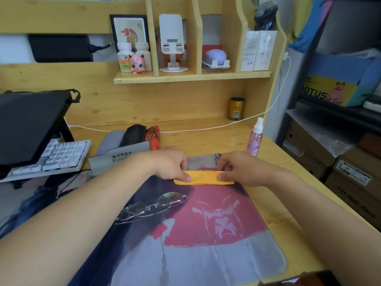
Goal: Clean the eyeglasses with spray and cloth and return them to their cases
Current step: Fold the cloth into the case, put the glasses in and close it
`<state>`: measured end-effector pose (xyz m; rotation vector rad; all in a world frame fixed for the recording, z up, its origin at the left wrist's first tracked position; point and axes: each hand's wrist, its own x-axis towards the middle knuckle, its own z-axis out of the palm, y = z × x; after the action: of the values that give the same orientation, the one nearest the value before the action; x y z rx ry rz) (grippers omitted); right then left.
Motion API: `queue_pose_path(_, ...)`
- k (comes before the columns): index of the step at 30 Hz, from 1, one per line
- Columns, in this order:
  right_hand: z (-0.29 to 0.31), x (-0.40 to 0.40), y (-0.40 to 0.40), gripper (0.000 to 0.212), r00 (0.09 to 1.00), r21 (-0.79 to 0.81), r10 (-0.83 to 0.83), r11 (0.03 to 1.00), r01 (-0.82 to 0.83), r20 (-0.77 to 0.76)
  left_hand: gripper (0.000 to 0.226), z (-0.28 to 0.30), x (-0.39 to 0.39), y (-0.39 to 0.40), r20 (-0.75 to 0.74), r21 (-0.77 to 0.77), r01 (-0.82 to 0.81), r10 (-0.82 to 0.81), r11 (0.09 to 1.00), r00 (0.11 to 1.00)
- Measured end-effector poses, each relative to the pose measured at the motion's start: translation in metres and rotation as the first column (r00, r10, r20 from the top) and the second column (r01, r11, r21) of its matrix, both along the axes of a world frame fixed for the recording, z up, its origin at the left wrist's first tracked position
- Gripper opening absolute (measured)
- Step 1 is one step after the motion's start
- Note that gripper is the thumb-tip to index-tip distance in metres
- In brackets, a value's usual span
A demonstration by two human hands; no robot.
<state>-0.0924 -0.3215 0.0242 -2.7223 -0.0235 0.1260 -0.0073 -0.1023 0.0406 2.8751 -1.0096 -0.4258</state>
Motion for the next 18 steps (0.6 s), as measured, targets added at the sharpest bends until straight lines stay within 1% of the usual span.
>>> queue_pose_path(2, 0.006, 0.000, 0.002, 0.020, 0.998, -0.044, -0.002, 0.999, 0.000, -0.055, 0.023, 0.004, -0.005, -0.001, -0.003, -0.044, -0.006, 0.006, 0.999, 1.000)
queue_pose_path(3, 0.009, 0.000, 0.003, 0.019, 0.997, -0.051, 0.002, 0.999, -0.006, -0.079, 0.022, 0.007, -0.009, 0.003, -0.012, -0.097, -0.017, 0.015, 0.995, 1.000)
queue_pose_path(4, 0.013, 0.000, 0.004, 0.018, 0.996, -0.026, 0.010, 1.000, -0.012, -0.088, 0.021, 0.011, -0.013, 0.009, -0.038, -0.180, -0.036, 0.030, 0.983, 0.999)
queue_pose_path(5, 0.016, 0.001, 0.006, 0.017, 0.997, 0.036, 0.020, 0.999, -0.017, -0.077, 0.020, 0.017, -0.018, 0.018, -0.074, -0.278, -0.070, 0.051, 0.958, 0.996)
queue_pose_path(6, 0.019, 0.001, 0.010, 0.015, 0.998, 0.140, 0.030, 0.990, -0.023, -0.049, 0.019, 0.023, -0.022, 0.029, -0.109, -0.369, -0.110, 0.075, 0.923, 0.991)
queue_pose_path(7, 0.023, 0.004, 0.016, 0.012, 0.999, 0.278, 0.038, 0.960, -0.032, -0.018, 0.018, 0.030, -0.026, 0.044, -0.142, -0.441, -0.164, 0.112, 0.882, 0.983)
queue_pose_path(8, 0.028, 0.007, 0.025, 0.009, 0.999, 0.430, 0.043, 0.902, -0.044, 0.011, 0.017, 0.036, -0.028, 0.059, -0.173, -0.501, -0.231, 0.164, 0.834, 0.971)
queue_pose_path(9, 0.032, 0.013, 0.037, 0.007, 0.998, 0.565, 0.045, 0.823, -0.059, 0.039, 0.015, 0.041, -0.030, 0.075, -0.198, -0.559, -0.303, 0.231, 0.771, 0.953)
queue_pose_path(10, 0.036, 0.021, 0.051, 0.008, 0.997, 0.656, 0.034, 0.751, -0.071, 0.069, 0.014, 0.042, -0.029, 0.093, -0.216, -0.612, -0.373, 0.306, 0.697, 0.927)
queue_pose_path(11, 0.038, 0.031, 0.067, 0.010, 0.995, 0.699, 0.001, 0.712, -0.068, 0.096, 0.013, 0.043, -0.027, 0.109, -0.228, -0.650, -0.436, 0.388, 0.622, 0.893)
queue_pose_path(12, 0.039, 0.042, 0.084, 0.012, 0.993, 0.705, -0.041, 0.708, -0.050, 0.111, 0.014, 0.040, -0.024, 0.123, -0.237, -0.671, -0.491, 0.467, 0.555, 0.852)
queue_pose_path(13, 0.037, 0.054, 0.103, 0.014, 0.990, 0.681, -0.081, 0.732, -0.019, 0.115, 0.016, 0.036, -0.021, 0.136, -0.245, -0.676, -0.539, 0.535, 0.503, 0.808)
queue_pose_path(14, 0.034, 0.066, 0.122, 0.017, 0.987, 0.642, -0.113, 0.767, 0.015, 0.112, 0.018, 0.028, -0.016, 0.147, -0.243, -0.665, -0.577, 0.593, 0.474, 0.768)
queue_pose_path(16, 0.020, 0.087, 0.155, 0.023, 0.986, 0.542, -0.131, 0.838, 0.053, 0.106, 0.021, 0.011, -0.008, 0.163, -0.192, -0.623, -0.623, 0.679, 0.473, 0.708)
queue_pose_path(18, 0.009, 0.102, 0.175, 0.027, 0.983, 0.420, -0.116, 0.906, 0.046, 0.143, 0.019, -0.002, -0.003, 0.172, -0.106, -0.609, -0.625, 0.730, 0.489, 0.675)
